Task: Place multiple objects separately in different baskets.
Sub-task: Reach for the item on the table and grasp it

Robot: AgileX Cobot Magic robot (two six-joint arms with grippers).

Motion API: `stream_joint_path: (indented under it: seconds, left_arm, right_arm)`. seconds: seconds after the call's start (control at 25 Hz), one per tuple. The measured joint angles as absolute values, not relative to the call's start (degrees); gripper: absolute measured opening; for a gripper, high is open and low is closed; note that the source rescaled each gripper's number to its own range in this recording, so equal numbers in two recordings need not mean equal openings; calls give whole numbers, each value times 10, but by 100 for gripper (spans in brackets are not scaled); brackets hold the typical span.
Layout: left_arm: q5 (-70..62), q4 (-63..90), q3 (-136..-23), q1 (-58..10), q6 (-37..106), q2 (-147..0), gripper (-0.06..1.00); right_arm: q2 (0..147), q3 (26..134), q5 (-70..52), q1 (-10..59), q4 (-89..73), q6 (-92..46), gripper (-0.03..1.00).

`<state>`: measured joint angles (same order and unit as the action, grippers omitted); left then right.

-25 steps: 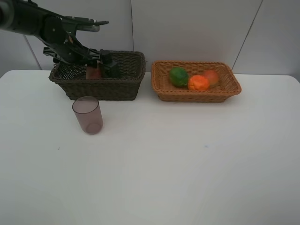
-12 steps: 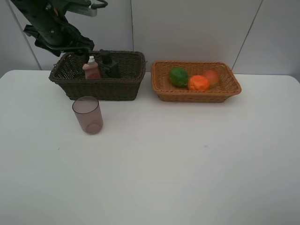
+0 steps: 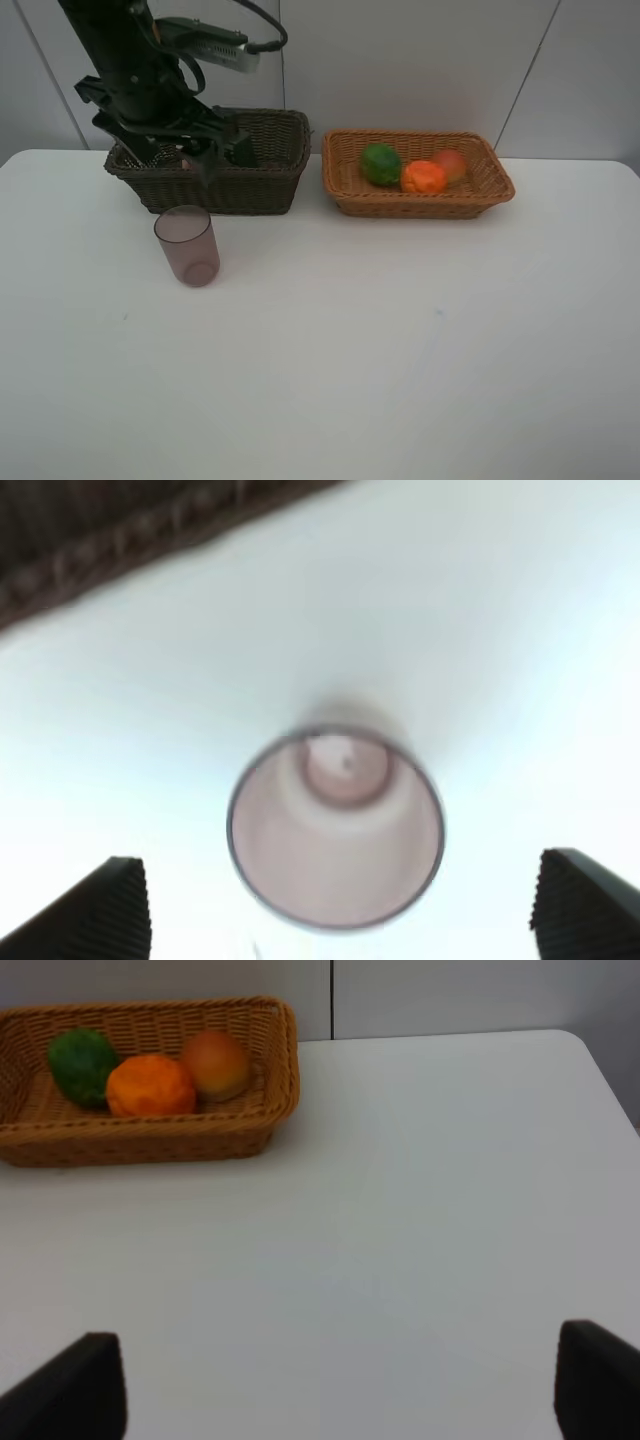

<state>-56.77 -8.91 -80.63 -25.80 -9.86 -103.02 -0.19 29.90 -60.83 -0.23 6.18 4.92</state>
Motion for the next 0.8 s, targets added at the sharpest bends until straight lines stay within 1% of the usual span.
stream_joint_path:
  seconds: [0.12, 0.32, 0.6, 0.8]
  left_arm:
    - [-569, -100, -770, -257, -139, -1029, 100]
    - [-545, -102, -705, -248, -162, -1011, 100]
    - [-491, -103, -661, -217, -185, -999, 100]
    - [-447, -102, -653, -206, -193, -999, 100]
  right_arm:
    - [-2, 299, -608, -2, 62, 49, 87]
    - [-2, 299, -608, -2, 62, 49, 87]
    - [-2, 299, -608, -2, 62, 49, 87]
    - [-2, 299, -608, -2, 62, 49, 87]
